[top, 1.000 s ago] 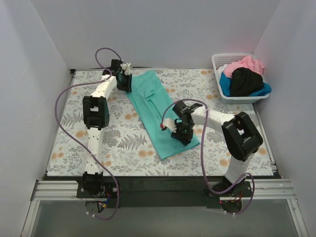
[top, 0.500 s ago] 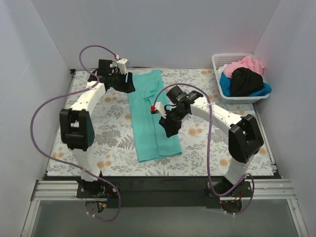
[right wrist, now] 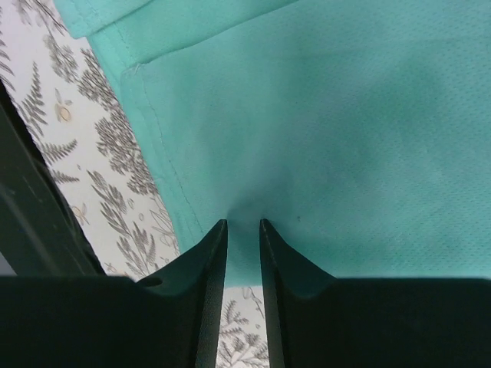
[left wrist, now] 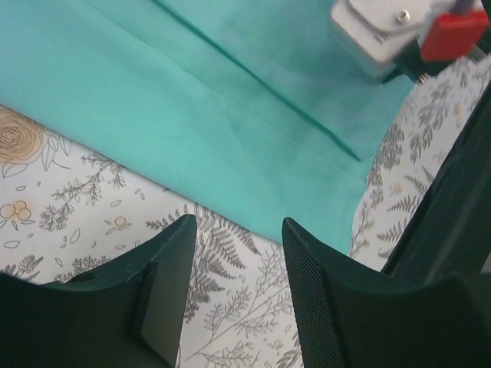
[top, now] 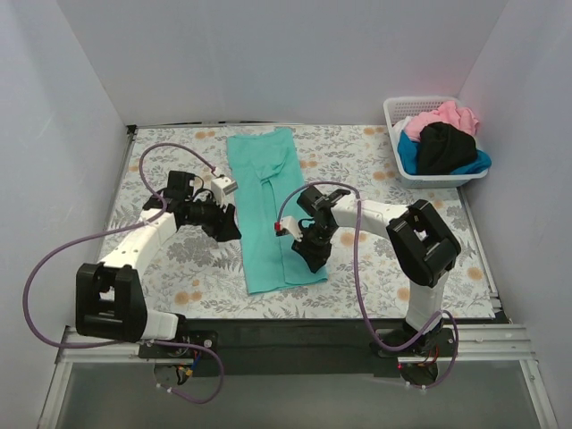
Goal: Fold and stack the t-shirts
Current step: Fold the tshirt
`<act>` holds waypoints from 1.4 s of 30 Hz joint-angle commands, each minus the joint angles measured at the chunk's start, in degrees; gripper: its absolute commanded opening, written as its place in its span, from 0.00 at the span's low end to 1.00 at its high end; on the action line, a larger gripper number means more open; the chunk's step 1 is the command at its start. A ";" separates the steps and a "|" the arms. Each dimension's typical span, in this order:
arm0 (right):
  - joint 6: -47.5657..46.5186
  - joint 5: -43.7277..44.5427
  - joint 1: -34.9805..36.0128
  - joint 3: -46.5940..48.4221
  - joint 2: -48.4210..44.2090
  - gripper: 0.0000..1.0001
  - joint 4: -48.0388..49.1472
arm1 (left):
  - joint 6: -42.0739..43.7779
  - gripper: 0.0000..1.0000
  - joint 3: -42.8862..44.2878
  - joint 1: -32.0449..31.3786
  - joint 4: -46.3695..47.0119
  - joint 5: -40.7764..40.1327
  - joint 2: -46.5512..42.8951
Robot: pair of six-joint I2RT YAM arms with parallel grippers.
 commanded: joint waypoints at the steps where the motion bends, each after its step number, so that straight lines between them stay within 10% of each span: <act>1: 5.43 -2.06 3.32 -2.86 1.04 0.31 7.00 | 12.98 0.47 -2.86 -0.03 -4.98 3.12 -7.20; 6: 8.87 -5.85 7.11 -3.75 -1.75 0.36 7.98 | 28.09 0.47 -8.39 -0.12 -12.72 3.29 -13.87; 13: -2.71 0.29 7.55 -9.18 -18.28 0.75 7.18 | 41.03 0.51 -14.99 -4.15 -16.61 -0.83 -20.30; 18: -9.58 9.68 12.38 -14.90 -20.23 0.76 11.22 | 42.09 0.54 -19.74 -10.92 -12.13 -6.19 -22.33; 30: -7.22 19.90 19.68 -25.89 -16.98 0.64 27.13 | 38.32 0.53 -29.58 -23.23 -0.97 -14.02 -22.77; 42: -6.51 21.04 21.09 -29.59 -18.20 0.01 26.70 | 33.75 0.06 -30.91 -27.01 3.87 -19.65 -17.49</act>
